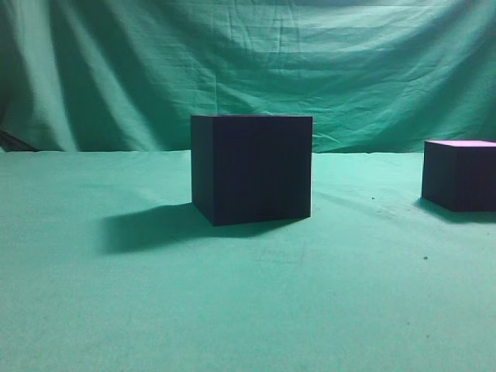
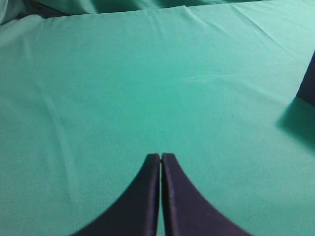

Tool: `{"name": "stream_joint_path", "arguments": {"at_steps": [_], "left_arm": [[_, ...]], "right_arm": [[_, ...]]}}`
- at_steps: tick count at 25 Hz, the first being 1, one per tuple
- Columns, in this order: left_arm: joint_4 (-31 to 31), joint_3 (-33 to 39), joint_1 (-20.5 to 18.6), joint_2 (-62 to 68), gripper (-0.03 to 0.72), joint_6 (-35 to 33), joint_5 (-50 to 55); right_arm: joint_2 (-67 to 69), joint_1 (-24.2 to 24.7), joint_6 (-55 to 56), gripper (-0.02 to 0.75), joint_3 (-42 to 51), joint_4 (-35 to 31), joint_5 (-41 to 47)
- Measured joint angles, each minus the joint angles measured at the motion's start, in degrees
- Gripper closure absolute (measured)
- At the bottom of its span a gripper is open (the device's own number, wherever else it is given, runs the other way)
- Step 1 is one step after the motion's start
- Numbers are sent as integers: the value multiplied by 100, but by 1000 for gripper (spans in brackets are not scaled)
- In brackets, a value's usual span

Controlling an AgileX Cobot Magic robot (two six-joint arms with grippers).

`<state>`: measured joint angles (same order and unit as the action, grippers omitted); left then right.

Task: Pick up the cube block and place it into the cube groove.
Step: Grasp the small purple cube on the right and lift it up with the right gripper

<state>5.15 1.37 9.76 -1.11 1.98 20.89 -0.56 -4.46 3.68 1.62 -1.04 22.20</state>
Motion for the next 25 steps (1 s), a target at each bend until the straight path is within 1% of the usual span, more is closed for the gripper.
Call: {"name": "stream_joint_path", "arguments": {"at_steps": [2, 4, 6, 11, 13, 14, 16, 21, 23, 25], "left_arm": [[0, 0, 0, 0, 688, 0, 0], [0, 0, 0, 0, 688, 0, 0], [0, 0, 0, 0, 688, 0, 0], [0, 0, 0, 0, 688, 0, 0], [0, 0, 0, 0, 688, 0, 0], [0, 0, 0, 0, 688, 0, 0], [0, 0, 0, 0, 688, 0, 0], [0, 0, 0, 0, 688, 0, 0], [0, 0, 0, 0, 688, 0, 0], [0, 0, 0, 0, 688, 0, 0]], "right_arm": [[0, 0, 0, 691, 0, 0, -49], [0, 0, 0, 691, 0, 0, -325], [0, 0, 0, 691, 0, 0, -893], [0, 0, 0, 691, 0, -19, -2950], [0, 0, 0, 691, 0, -19, -3442], [0, 0, -73, 691, -78, -8, -3410], [23, 0, -246, 691, -509, -8, -2962], [910, 0, -502, 691, -1939, -46, -801], [1425, 0, -511, 691, -2291, -85, 61], [1872, 0, -515, 691, -2504, -113, 721]]}}
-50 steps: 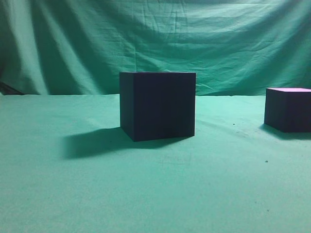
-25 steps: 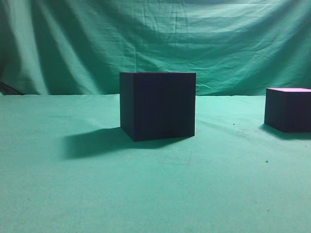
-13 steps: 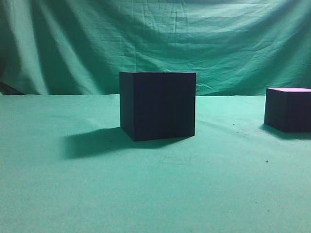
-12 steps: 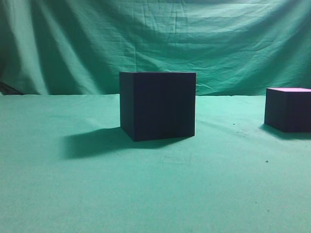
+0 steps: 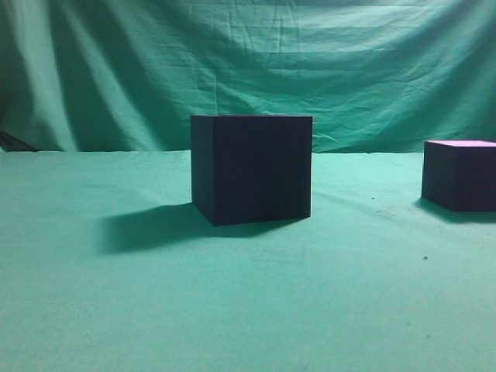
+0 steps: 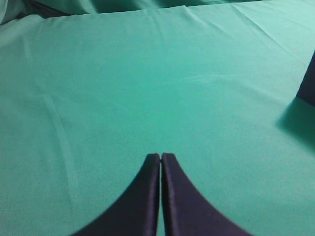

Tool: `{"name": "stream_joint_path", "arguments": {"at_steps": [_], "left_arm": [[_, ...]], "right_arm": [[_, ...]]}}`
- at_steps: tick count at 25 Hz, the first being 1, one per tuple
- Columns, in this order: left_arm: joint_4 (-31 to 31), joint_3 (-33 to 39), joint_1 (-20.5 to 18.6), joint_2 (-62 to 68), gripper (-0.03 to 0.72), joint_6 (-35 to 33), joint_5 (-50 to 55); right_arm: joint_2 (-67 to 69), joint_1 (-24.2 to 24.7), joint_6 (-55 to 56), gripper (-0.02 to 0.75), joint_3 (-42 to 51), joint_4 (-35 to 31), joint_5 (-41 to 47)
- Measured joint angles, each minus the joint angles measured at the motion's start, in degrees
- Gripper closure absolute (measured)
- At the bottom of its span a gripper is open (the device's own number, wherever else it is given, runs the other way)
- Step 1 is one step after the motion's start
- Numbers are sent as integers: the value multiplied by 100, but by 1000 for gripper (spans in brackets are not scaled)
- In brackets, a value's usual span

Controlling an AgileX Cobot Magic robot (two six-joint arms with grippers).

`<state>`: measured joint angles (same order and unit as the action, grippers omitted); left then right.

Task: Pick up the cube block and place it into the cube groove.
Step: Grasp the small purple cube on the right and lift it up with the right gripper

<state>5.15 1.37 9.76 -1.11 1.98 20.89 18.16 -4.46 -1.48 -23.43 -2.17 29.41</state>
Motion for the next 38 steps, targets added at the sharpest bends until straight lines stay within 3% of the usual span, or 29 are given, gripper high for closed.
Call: {"name": "stream_joint_path", "arguments": {"at_steps": [6, 12, 16, 23, 26, 32, 34, 38], "left_arm": [[0, 0, 0, 0, 688, 0, 0], [0, 0, 0, 0, 688, 0, 0], [0, 0, 0, 0, 688, 0, 0], [0, 0, 0, 0, 688, 0, 0], [0, 0, 0, 0, 688, 0, 0], [0, 0, 0, 0, 688, 0, 0], [0, 0, 0, 0, 688, 0, 0], [0, 0, 0, 0, 688, 0, 0]], "right_arm": [[1135, -86, -196, 691, -291, -168, 1233], [2651, -622, -484, 691, -1114, -300, 2462], [3667, -1021, -484, 691, -1731, -309, 2606], [5199, -1118, -467, 691, -2483, -289, 2203], [5687, -1122, -529, 552, -2682, -277, 1817], [6485, -1135, -546, 140, -3014, -265, 1189], [6785, -1135, -546, 78, -3123, -257, 1093], [7340, -1135, -546, 95, -3301, -257, 943]]}}
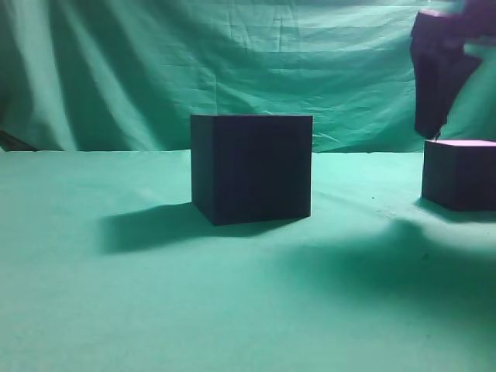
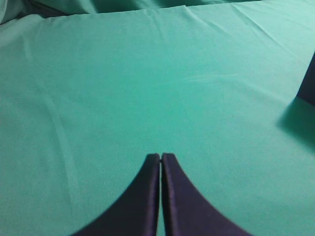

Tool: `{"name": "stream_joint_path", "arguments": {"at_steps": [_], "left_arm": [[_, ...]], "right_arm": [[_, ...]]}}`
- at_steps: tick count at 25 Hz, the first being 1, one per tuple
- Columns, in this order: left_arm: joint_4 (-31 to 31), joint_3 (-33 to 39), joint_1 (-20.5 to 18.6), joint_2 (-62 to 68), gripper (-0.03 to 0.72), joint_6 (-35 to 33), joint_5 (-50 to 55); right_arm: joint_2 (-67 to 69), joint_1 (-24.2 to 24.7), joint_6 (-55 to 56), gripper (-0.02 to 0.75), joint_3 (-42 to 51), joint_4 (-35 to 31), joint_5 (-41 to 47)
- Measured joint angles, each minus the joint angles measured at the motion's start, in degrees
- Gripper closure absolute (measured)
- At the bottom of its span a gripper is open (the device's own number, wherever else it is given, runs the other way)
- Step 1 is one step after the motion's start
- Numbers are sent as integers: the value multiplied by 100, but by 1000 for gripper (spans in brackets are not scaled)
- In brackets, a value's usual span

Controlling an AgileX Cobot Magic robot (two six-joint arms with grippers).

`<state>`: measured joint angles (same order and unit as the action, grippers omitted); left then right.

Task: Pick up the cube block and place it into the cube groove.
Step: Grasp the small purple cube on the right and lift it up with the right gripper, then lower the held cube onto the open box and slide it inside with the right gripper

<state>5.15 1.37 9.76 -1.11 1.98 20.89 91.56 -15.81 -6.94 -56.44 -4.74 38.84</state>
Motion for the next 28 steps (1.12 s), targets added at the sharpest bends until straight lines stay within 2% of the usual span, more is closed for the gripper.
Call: {"name": "stream_joint_path", "arguments": {"at_steps": [2, 7, 8, 14, 21, 25, 28], "left_arm": [[0, 0, 0, 0, 688, 0, 0], [0, 0, 0, 0, 688, 0, 0], [0, 0, 0, 0, 688, 0, 0], [0, 0, 0, 0, 688, 0, 0], [0, 0, 0, 0, 688, 0, 0], [0, 0, 0, 0, 688, 0, 0], [0, 0, 0, 0, 688, 0, 0]], "right_arm": [[220, 0, 0, 95, -52, 0, -128], [530, 0, 117, 300, -165, 36, -280], [544, 0, 183, 316, -181, 36, -280], [563, 0, 244, 304, -560, 83, 61], [563, -60, 256, 304, -2005, -135, 1536], [563, -493, 267, 304, -2540, -341, 2161], [566, -1098, 267, 304, -2625, -504, 2215]]}}
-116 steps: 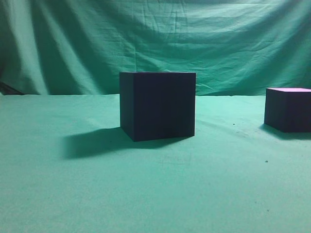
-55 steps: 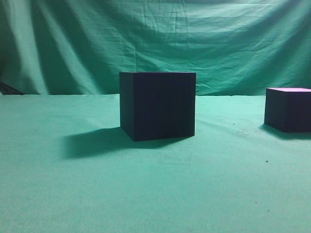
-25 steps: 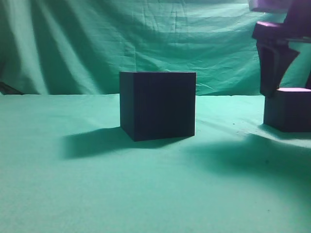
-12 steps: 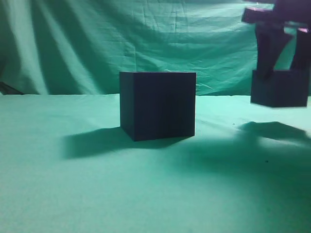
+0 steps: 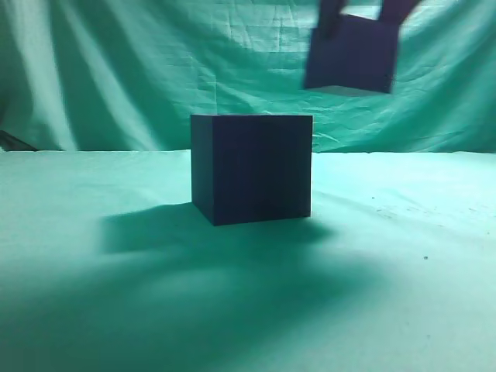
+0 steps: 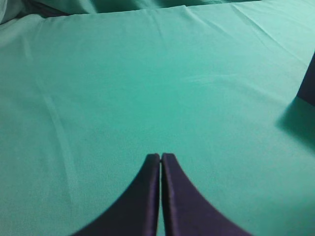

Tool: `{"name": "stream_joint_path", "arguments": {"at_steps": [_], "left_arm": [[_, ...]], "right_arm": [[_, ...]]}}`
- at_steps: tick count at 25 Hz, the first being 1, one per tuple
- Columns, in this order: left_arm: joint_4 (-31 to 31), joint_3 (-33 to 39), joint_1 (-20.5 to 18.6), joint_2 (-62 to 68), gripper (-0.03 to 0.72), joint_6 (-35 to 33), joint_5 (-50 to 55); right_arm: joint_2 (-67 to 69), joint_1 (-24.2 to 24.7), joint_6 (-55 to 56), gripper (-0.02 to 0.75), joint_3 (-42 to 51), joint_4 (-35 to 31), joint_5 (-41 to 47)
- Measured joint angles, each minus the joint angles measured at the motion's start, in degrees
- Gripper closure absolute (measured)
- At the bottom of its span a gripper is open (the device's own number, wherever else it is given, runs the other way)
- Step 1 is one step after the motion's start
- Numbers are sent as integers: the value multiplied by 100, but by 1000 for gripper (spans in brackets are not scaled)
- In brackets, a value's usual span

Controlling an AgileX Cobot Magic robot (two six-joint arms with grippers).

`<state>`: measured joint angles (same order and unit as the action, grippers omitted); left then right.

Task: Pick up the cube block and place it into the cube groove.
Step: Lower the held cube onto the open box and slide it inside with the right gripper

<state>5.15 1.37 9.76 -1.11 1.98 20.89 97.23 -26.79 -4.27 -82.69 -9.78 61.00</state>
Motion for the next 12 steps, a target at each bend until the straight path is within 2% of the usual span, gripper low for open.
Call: {"name": "stream_joint_path", "arguments": {"at_steps": [6, 12], "left_arm": [[0, 0, 0, 0, 688, 0, 0], [0, 0, 0, 0, 688, 0, 0]], "right_arm": [[45, -950, 149, 304, 0, -111, -387], [224, -1102, 680, 304, -4, -172, -707]]}}
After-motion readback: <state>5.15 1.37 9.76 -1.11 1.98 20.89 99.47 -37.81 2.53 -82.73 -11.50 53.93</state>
